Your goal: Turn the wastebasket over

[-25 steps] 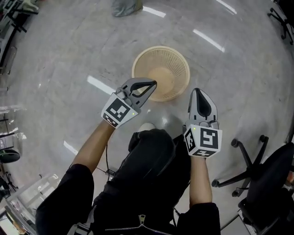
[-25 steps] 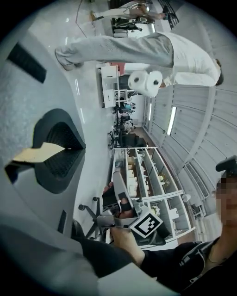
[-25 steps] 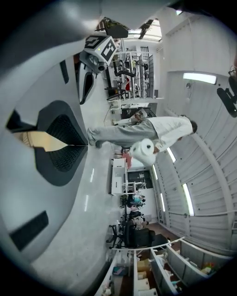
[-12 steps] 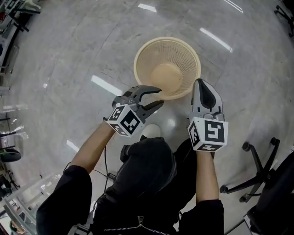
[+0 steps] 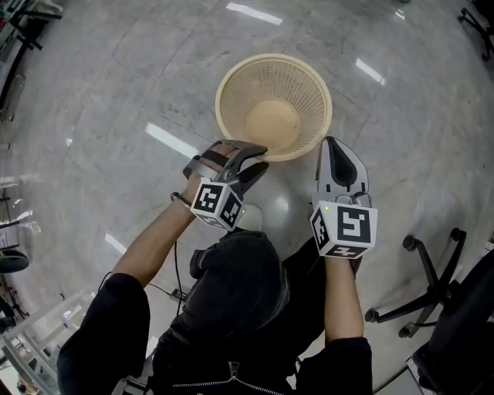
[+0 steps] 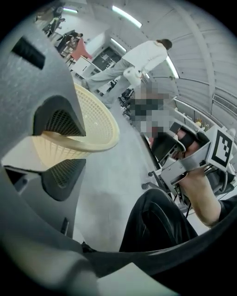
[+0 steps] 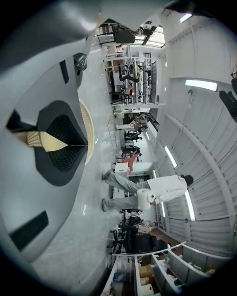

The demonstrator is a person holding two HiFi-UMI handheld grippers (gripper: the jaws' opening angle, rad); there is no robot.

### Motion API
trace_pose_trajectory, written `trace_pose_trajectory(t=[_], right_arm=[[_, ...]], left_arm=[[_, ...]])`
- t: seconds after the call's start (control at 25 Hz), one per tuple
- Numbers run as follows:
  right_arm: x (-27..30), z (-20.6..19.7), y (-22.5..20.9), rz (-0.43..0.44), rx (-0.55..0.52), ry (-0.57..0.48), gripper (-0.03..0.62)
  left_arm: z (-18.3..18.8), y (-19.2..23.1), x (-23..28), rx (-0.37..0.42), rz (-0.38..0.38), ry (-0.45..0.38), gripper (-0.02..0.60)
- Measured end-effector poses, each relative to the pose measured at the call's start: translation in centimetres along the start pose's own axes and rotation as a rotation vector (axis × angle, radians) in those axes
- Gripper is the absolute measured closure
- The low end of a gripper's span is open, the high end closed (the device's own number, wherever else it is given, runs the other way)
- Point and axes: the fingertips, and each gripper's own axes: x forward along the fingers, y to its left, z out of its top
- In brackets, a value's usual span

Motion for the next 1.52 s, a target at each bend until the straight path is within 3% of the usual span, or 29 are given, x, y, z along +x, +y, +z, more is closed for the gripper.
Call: trace_pose_trajectory(t=[0.12, 0.28, 0.36, 0.6, 0.84, 1.0, 1.16, 1.28, 1.32, 1.36, 1.48, 1.52], right_arm=[[-0.3, -0.5, 0.0, 0.0, 0.002, 0.002, 0.583], [-0.7, -1.1, 0.3, 0.002, 0.004, 0.004, 0.583], [-0.9, -1.3, 0.4, 0.003, 0.002, 0.006, 0.583], [-1.2, -1.9, 0.0, -0.006, 0.004, 0.014, 0.583], [-1.0, -2.5, -0.2, -0.017, 0.0, 0.034, 0.583], [-0.5, -5.0, -0.8, -0.033, -0.035, 0.101, 0.583], [0.5, -9.3, -1.0, -0.009, -0.005, 0.214, 0.582], [1.6, -12.1, -0.9, 0.02, 0.023, 0.277, 0.579], [2.0, -12.9, -0.8, 0.029, 0.038, 0.288, 0.561], [2.4, -13.7, -0.7, 0.042, 0.063, 0.299, 0.503], [4.1, -16.1, -0.5, 0.074, 0.15, 0.332, 0.413], [4.7, -16.7, -0.6, 0.079, 0.16, 0.346, 0.41]], left_arm=[[0.1, 0.5, -0.1, 0.025, 0.025, -0.003, 0.497], [0.2, 0.6, 0.0, 0.046, 0.039, -0.015, 0.505], [0.3, 1.2, -0.3, 0.018, 0.059, -0.036, 0.506], [0.5, 5.7, -2.3, -0.218, 0.151, -0.155, 0.512], [0.2, 8.6, -3.4, -0.608, 0.155, -0.325, 0.515], [-2.0, 8.5, -3.4, -0.799, 0.176, -0.367, 0.515], [-5.8, 8.3, -4.2, -0.962, 0.206, -0.377, 0.52], [-9.2, 7.7, -4.6, -1.067, 0.228, -0.346, 0.523], [-10.1, 7.5, -4.7, -1.095, 0.232, -0.338, 0.523], [-10.8, 7.1, -4.9, -1.111, 0.234, -0.329, 0.525], [-11.9, 6.1, -5.1, -1.086, 0.23, -0.301, 0.528], [-12.0, 5.8, -5.2, -1.075, 0.228, -0.294, 0.528]])
